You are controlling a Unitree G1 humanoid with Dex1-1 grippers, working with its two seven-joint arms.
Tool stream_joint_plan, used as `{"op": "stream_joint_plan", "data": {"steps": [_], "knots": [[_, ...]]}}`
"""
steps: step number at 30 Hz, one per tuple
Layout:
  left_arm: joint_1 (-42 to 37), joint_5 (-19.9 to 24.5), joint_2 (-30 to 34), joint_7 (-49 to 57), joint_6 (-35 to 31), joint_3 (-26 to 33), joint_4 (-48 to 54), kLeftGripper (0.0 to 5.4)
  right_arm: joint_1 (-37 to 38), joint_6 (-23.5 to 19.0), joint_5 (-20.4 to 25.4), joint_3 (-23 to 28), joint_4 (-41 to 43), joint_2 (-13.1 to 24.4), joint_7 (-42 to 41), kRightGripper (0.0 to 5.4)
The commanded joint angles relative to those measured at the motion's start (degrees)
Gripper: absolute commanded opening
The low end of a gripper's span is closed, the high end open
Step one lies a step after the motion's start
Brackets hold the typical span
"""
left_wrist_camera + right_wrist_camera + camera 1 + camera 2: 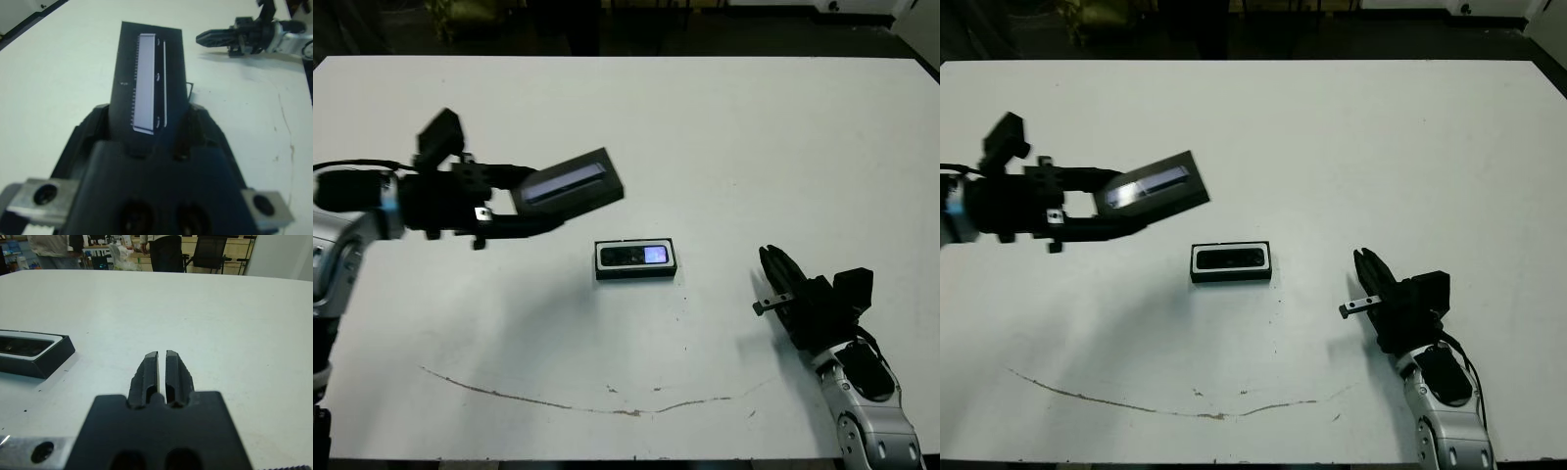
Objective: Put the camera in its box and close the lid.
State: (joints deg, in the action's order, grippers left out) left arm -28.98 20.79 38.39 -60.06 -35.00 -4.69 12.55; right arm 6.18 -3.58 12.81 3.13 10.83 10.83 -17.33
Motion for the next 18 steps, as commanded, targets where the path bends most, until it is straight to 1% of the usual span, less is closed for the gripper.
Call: {"op": "stream_joint_plan", "data": {"steps": [1,7,11,13,15,18], "knots": [[-1.10,-2.12,1.40,0.98,-2.92,-4.23,2.06,2.62,1.19,-2.15,-0.22,-0.31,0.67,-0.06,0.55,0.00],[-6.51,-5.64,1.84,-0.21,-6.37,-11.83,0.93,2.62,1.46,-3.77,-1.05,-0.98,2.04,-0.13,1.79,0.00],[-9.43,-8.69,1.00,-0.34,-6.54,-16.00,-1.95,2.62,1.37,-4.67,-0.79,-1.14,2.33,-0.21,1.98,0.00],[-10.18,-10.00,0.50,-0.25,-6.14,-17.39,-3.56,2.62,1.48,-6.02,-1.08,-1.28,3.19,-0.33,2.73,0.00],[-10.63,-11.11,-0.11,-0.62,-4.61,-18.46,-5.31,2.62,1.66,-6.40,-1.71,-1.53,3.77,-0.22,3.29,0.00],[-11.01,-12.68,-0.87,-1.61,-1.05,-19.59,-7.88,2.62,1.64,-6.90,-1.68,-1.59,3.94,-0.27,3.41,0.00]]}}
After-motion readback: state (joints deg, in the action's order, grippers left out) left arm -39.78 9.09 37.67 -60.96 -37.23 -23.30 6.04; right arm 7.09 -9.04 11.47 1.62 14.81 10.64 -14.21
